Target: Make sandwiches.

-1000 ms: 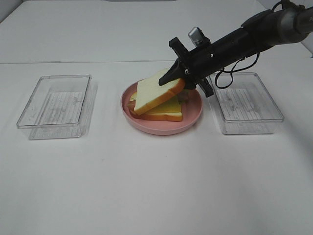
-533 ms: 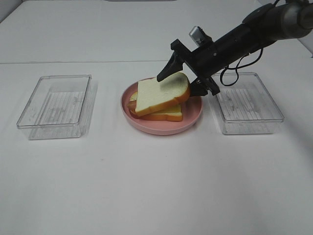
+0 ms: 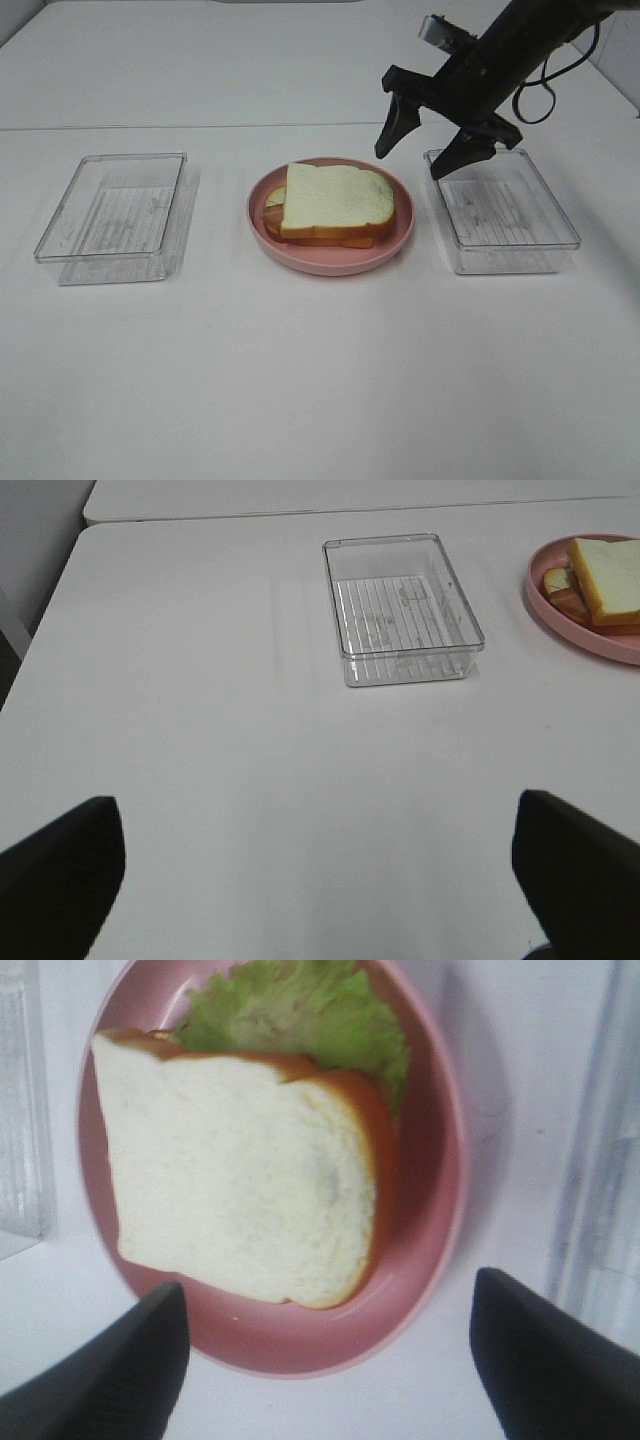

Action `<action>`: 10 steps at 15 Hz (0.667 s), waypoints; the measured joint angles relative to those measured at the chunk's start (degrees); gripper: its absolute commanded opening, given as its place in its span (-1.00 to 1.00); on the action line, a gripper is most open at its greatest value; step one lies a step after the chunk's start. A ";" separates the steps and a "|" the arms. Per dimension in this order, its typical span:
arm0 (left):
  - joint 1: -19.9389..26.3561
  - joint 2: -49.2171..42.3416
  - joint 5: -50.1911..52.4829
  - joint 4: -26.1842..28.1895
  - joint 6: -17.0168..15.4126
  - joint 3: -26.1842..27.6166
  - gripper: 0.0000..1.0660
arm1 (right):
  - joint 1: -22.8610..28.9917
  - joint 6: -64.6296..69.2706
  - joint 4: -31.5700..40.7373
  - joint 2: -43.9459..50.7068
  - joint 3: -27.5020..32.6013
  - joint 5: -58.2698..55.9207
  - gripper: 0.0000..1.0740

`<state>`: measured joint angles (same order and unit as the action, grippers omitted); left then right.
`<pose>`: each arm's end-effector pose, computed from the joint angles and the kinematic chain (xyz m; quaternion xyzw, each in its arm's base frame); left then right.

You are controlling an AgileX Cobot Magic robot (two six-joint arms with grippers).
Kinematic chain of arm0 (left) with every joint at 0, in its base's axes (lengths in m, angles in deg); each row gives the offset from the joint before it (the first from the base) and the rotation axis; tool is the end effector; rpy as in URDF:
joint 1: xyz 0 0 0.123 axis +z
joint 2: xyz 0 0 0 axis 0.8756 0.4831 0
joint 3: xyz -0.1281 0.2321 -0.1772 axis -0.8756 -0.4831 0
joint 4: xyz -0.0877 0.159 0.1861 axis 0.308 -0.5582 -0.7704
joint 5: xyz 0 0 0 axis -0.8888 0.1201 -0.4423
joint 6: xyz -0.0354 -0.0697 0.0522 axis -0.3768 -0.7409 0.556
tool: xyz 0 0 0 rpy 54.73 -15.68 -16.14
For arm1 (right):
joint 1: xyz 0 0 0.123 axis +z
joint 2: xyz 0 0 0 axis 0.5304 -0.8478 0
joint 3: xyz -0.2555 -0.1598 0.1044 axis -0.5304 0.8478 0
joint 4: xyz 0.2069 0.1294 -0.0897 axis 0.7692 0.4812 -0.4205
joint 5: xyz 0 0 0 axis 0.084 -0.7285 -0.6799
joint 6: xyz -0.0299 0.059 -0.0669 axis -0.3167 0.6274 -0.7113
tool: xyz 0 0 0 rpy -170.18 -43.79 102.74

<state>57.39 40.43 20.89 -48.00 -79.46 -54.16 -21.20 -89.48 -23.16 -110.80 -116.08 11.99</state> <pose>-0.0323 0.0080 0.2842 0.0060 0.8501 0.0062 0.5265 0.4651 0.1235 0.2164 -0.0292 0.9734 0.2033 0.1015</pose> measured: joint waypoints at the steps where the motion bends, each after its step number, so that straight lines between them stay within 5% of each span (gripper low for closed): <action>1: 0.00 0.00 0.00 0.00 0.00 0.00 0.83 | 0.00 1.20 -1.38 0.69 0.00 0.23 0.44; 7: 0.00 0.00 0.00 -0.06 0.00 0.00 0.83 | -0.11 9.85 -24.47 10.14 -1.15 -1.20 0.44; 10: 0.00 0.00 0.00 -0.06 0.00 0.00 0.83 | -3.67 12.15 -27.67 10.26 -1.15 -3.78 0.44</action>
<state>57.39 40.43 20.89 -48.06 -79.46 -54.16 -24.87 -77.34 -50.83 -100.54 -117.23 8.21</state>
